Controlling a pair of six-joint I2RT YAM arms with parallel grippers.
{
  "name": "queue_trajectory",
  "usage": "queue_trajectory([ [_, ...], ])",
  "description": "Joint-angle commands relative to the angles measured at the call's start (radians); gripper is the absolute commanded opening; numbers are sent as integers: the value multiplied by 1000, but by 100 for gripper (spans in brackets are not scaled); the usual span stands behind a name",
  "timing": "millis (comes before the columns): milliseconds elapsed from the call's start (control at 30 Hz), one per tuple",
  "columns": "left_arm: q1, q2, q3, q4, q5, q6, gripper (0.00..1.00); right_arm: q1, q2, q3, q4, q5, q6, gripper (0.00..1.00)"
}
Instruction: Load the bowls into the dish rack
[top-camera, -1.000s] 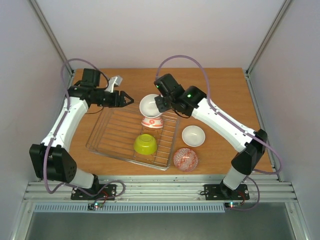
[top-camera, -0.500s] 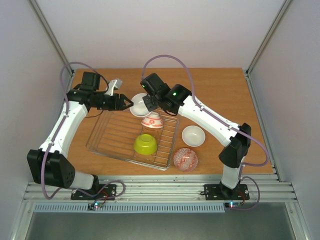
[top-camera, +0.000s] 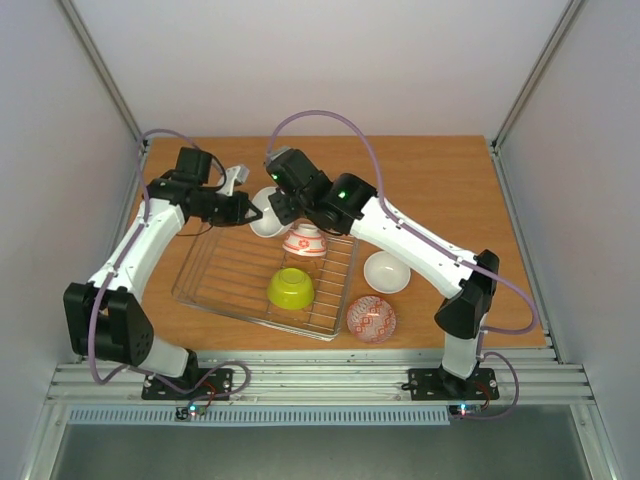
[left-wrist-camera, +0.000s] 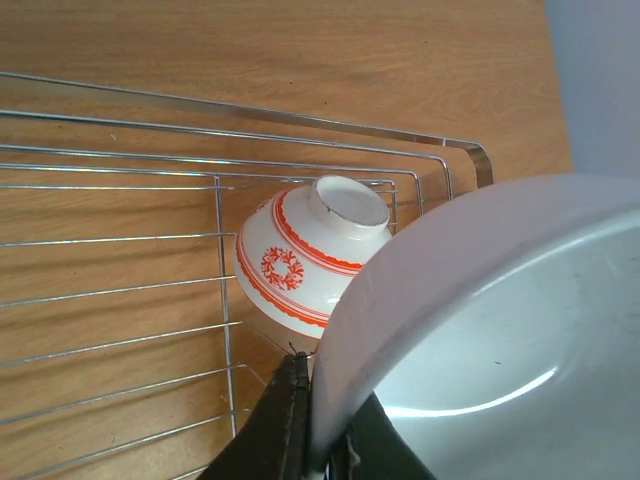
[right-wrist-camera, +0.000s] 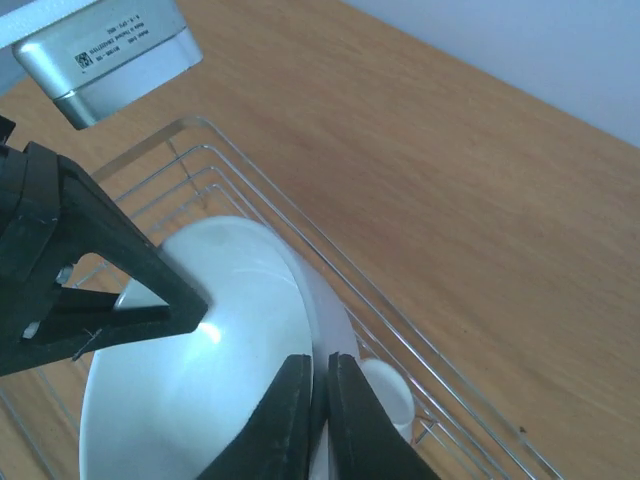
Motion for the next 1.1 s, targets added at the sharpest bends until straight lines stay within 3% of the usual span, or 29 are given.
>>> queue_trajectory([
  [0,-5,-40,-5,52,100,69,1,-27,-4,-32,-6,-7,-12,25],
  [33,-5,-49,-14,58,119,97,0,-30,-20,-52,13,-47,-10,35],
  [100,-5,-71,-32,64,161,142,0,-38,-63,-98,53,-109,3,45],
  [200,-5,-108,-73,98,196,224,1,-50,-125,-159,97,-205,19,52],
  [467,-4,-127,-87,122,144,230,0,-116,-237,-264,159,-455,105,73],
  [700,-4,-138,-95,135,131,226,1,-168,-295,-362,214,-646,177,83],
  [833,-4,-143,-96,137,137,226,0,-195,-289,-404,278,-803,215,93],
  [1067,-3,-151,-100,138,137,229,0,-204,-258,-418,321,-878,249,95],
])
